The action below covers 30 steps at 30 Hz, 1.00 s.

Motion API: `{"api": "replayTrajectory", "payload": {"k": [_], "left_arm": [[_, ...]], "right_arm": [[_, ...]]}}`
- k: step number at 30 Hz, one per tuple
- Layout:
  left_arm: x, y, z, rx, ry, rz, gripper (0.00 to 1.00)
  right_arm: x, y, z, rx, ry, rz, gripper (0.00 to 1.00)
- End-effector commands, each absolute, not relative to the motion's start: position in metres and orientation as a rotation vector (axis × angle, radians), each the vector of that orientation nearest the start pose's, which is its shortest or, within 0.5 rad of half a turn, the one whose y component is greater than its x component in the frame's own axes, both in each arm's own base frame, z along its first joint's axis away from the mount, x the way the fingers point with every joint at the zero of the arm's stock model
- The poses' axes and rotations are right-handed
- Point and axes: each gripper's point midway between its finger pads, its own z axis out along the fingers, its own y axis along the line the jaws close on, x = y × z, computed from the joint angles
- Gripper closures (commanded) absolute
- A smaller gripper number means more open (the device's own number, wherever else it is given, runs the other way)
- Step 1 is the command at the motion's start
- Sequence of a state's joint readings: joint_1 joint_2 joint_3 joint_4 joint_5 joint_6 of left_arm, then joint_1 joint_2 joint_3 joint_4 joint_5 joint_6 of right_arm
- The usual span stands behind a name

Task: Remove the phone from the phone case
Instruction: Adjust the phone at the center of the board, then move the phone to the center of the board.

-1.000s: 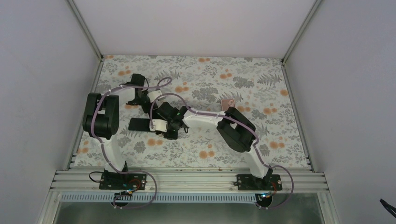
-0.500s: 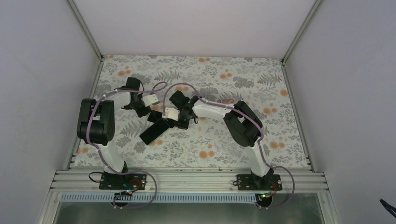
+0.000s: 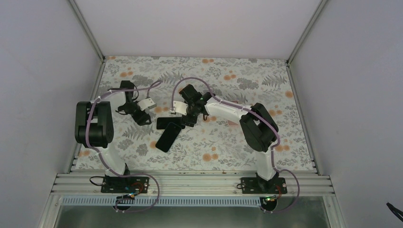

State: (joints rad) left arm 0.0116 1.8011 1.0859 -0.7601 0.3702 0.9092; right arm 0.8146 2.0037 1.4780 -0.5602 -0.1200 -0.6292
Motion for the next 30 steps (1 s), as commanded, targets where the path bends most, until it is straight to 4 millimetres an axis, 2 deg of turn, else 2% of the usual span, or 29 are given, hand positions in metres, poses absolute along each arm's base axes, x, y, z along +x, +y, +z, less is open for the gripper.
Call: {"api": "replayTrajectory", "payload": {"k": [1,2,6,7,9,13,19,25,30], "left_arm": [[0.342,-0.041,0.038,1.182,2.546,-0.358,0.26],[0.347,-0.034,0.041,1.148,2.544,-0.334,0.26],[0.37,-0.003,0.061,0.976,2.517,-0.236,0.26],[0.373,0.002,0.065,0.952,2.508,-0.222,0.26],[0.375,0.01,0.074,0.93,2.492,-0.205,0.26],[0.374,0.023,0.085,0.889,2.474,-0.182,0.25],[0.372,0.034,0.087,0.834,2.472,-0.174,0.25],[0.364,0.04,0.085,0.823,2.48,-0.176,0.25],[0.359,0.046,0.083,0.81,2.486,-0.182,0.25]], "right_arm": [[0.321,0.369,0.064,-1.793,1.933,0.186,0.22],[0.324,0.37,0.064,-1.775,1.933,0.181,0.28],[0.325,0.377,0.064,-1.761,1.931,0.208,0.79],[0.324,0.378,0.063,-1.768,1.933,0.218,0.87],[0.319,0.379,0.062,-1.784,1.932,0.241,0.95],[0.314,0.381,0.058,-1.778,1.919,0.238,0.96],[0.302,0.396,0.041,-1.82,1.925,0.28,0.96],[0.275,0.407,0.022,-1.93,1.928,0.314,0.96],[0.237,0.412,0.03,-2.019,1.903,0.46,0.96]]}}
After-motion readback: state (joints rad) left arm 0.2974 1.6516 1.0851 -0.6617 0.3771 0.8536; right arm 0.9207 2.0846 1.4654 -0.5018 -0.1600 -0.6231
